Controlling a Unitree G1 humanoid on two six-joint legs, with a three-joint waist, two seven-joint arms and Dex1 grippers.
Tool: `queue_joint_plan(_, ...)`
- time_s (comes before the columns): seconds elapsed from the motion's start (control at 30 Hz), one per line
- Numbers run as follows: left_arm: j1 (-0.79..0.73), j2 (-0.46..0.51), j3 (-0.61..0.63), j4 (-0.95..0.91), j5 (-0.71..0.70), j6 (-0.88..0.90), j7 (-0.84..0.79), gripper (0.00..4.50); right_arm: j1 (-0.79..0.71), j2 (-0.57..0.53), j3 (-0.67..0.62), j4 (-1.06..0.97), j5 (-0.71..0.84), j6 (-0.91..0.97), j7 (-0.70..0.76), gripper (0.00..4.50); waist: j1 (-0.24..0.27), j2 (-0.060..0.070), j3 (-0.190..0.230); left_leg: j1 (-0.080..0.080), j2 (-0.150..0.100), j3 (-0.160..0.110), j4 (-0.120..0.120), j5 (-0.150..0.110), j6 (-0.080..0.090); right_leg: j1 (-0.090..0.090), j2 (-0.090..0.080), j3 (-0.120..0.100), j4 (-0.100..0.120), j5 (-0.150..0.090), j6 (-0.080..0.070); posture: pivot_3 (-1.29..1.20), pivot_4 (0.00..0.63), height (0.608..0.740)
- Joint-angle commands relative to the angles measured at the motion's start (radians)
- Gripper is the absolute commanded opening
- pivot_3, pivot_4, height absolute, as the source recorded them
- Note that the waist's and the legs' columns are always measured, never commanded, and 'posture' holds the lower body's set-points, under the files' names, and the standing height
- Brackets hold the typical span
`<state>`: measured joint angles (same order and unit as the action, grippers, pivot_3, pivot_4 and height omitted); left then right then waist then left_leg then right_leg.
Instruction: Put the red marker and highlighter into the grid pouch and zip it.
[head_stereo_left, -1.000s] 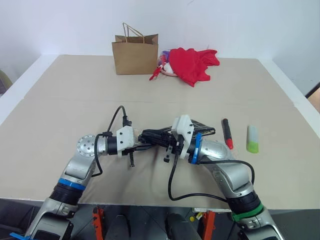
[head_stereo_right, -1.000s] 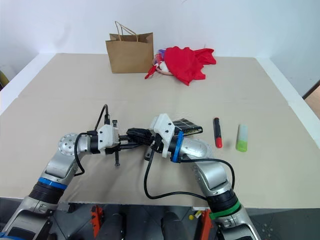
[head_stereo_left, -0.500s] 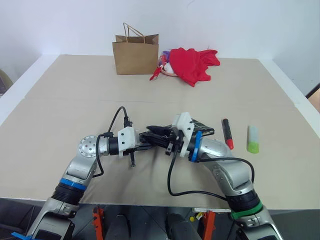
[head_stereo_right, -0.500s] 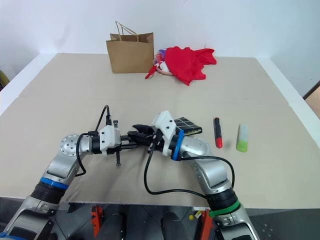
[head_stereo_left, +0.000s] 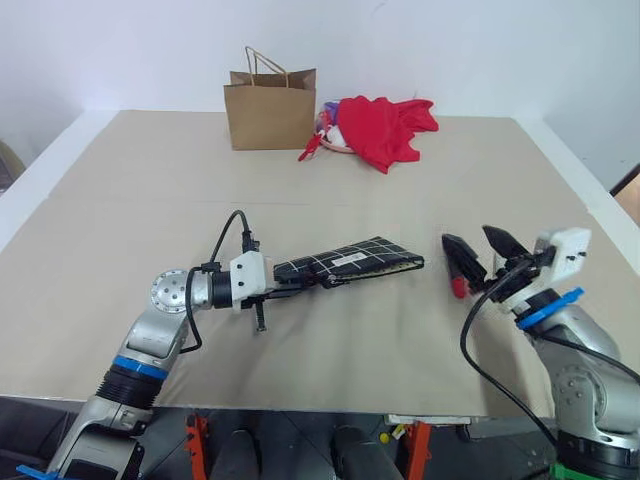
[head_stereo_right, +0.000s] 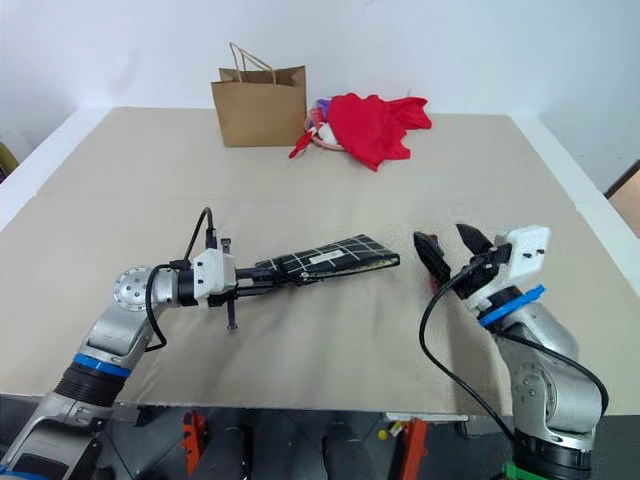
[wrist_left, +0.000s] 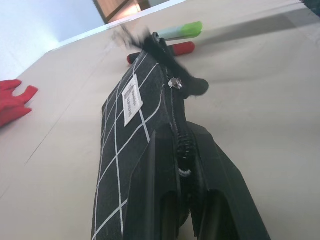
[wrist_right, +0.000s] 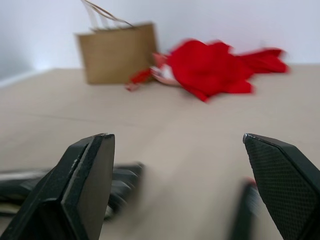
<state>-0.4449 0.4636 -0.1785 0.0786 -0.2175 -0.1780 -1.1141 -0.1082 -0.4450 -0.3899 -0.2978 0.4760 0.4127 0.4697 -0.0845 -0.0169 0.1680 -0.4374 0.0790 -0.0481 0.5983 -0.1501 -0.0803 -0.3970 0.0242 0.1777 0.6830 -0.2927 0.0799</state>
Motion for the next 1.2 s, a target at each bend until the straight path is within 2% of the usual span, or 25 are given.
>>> queue_joint_plan(0.03,-0.022,0.015,0.027,-0.021,-0.027,-0.013,-0.008,0.0,-0.002,-0.012,0.026,0.059,-0.117,-0.082,-0.062,4.45,0.0,0.0,0.0,0.0,0.0,0.0,0.0,0.0,0.0,0.0,0.0,0.0,0.0,0.0,0.0,0.0,0.15,0.74)
queue_joint_plan(0.3,-0.018,0.023,0.026,-0.036,-0.031,-0.009,-0.002,0.0,-0.01,0.035,0.116,0.12,-0.183,-0.045,-0.13,4.45,0.002,0.0,0.0,-0.001,0.0,0.0,0.0,0.0,0.0,0.0,0.0,0.0,0.0,-0.001,0.0,0.0,0.15,0.74)
queue_joint_plan(0.6,-0.005,0.029,0.023,-0.057,-0.03,-0.002,0.005,0.0,-0.006,0.07,0.157,0.156,-0.224,0.049,-0.211,4.45,0.003,0.0,0.0,0.0,0.0,0.0,0.0,0.0,0.0,0.0,0.0,0.0,0.0,-0.001,0.0,0.0,0.15,0.74)
queue_joint_plan(0.7,-0.002,0.028,0.022,-0.063,-0.029,0.001,0.009,0.0,-0.006,0.091,0.167,0.149,-0.229,0.071,-0.237,3.56,0.003,0.0,0.0,0.0,0.0,0.0,0.0,0.0,0.0,0.001,0.0,0.0,0.0,0.0,0.0,0.0,0.15,0.74)
queue_joint_plan(0.8,-0.002,0.027,0.023,-0.062,-0.029,0.001,0.012,0.0,0.002,0.102,0.177,0.136,-0.237,0.085,-0.256,2.14,0.003,0.0,0.0,0.0,0.0,0.0,0.002,0.0,0.0,0.002,0.0,0.0,0.0,0.0,-0.001,0.0,0.15,0.74)
queue_joint_plan(0.83,-0.002,0.027,0.023,-0.062,-0.029,0.0,0.013,0.0,0.007,0.107,0.178,0.128,-0.235,0.09,-0.263,1.5,0.003,0.0,0.0,0.0,0.0,0.0,0.002,0.001,0.0,0.003,0.0,0.0,0.0,-0.001,-0.002,0.0,0.15,0.74)
queue_joint_plan(0.93,-0.004,0.026,0.021,-0.059,-0.027,-0.002,0.014,0.0,0.016,0.114,0.182,0.106,-0.233,0.102,-0.269,0.59,0.005,-0.001,-0.001,0.001,0.0,0.0,0.003,0.001,0.0,0.004,-0.001,0.0,0.0,-0.001,-0.003,0.0,0.15,0.74)
queue_joint_plan(1.03,-0.006,0.025,0.018,-0.057,-0.026,-0.004,0.013,0.0,0.011,0.085,0.196,0.07,-0.231,0.086,-0.228,0.59,0.006,-0.001,-0.001,0.001,0.0,0.0,0.003,0.001,0.0,0.004,-0.001,0.0,-0.001,-0.001,-0.003,0.0,0.15,0.74)
queue_joint_plan(1.1,-0.008,0.025,0.016,-0.056,-0.026,-0.005,0.011,0.0,-0.003,0.031,0.21,0.016,-0.21,0.056,-0.14,0.59,0.006,0.0,0.0,0.001,0.0,0.0,0.002,0.001,0.0,0.004,-0.001,0.0,-0.001,-0.001,-0.002,0.0,0.15,0.74)
queue_joint_plan(1.2,-0.014,0.025,0.015,-0.048,-0.028,-0.007,0.004,0.0,-0.061,-0.08,0.157,-0.051,-0.141,0.019,0.0,0.59,0.006,0.003,0.002,0.0,-0.001,0.0,0.001,0.001,0.0,0.003,-0.001,0.0,-0.001,-0.001,-0.001,0.0,0.15,0.74)
